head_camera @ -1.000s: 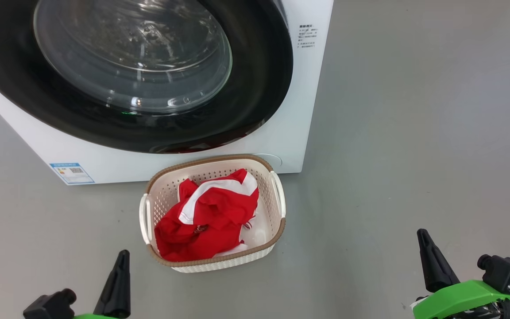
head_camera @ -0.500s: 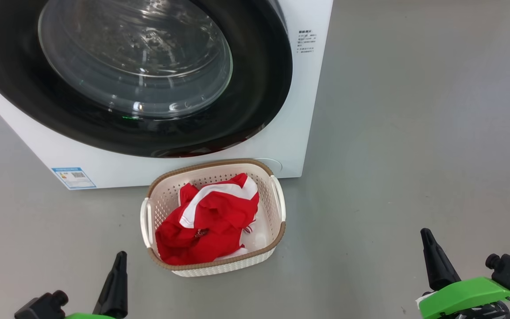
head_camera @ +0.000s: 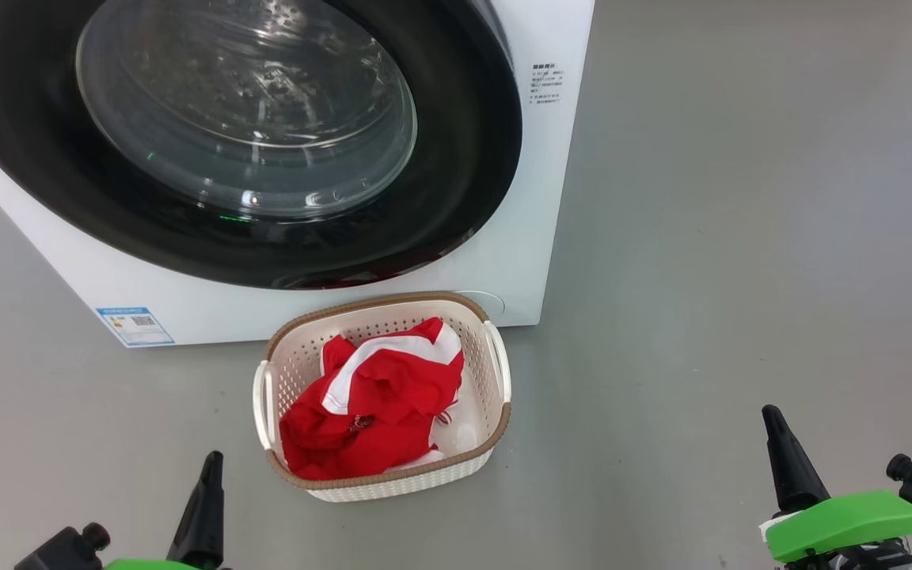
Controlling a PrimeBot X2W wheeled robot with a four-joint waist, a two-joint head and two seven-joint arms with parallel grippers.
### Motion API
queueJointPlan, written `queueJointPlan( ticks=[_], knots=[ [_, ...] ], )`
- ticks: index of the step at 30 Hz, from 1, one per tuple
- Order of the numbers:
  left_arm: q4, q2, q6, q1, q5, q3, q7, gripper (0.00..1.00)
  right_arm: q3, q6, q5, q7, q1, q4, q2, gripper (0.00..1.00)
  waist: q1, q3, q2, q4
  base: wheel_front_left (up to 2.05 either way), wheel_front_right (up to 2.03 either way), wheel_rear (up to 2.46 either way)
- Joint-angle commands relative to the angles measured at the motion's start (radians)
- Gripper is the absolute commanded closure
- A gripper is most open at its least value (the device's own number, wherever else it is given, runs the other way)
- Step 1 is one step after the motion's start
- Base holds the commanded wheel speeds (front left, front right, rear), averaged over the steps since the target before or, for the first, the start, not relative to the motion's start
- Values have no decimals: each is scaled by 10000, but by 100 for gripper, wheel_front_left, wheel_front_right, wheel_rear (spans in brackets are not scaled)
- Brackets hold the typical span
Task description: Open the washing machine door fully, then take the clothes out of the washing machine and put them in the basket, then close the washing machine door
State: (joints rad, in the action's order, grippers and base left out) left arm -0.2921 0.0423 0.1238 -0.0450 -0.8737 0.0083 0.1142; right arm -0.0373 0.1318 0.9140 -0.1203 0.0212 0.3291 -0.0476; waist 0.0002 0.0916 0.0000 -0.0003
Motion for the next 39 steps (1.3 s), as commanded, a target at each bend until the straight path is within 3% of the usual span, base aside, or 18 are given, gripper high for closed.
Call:
queueJointPlan(
  ticks=[1, 39],
  knots=[
    [291, 165, 31, -320, -256, 215, -84, 100, 20, -5, 232, 80, 354, -287, -156, 100, -1, -16, 0, 0, 0, 0, 0],
    [394, 218, 52, -475, -4214, 533, -1161, 100, -256, -8, 3995, 1182, 618, -597, -193, 100, -1, -486, 0, 2, 0, 0, 0]
  ],
)
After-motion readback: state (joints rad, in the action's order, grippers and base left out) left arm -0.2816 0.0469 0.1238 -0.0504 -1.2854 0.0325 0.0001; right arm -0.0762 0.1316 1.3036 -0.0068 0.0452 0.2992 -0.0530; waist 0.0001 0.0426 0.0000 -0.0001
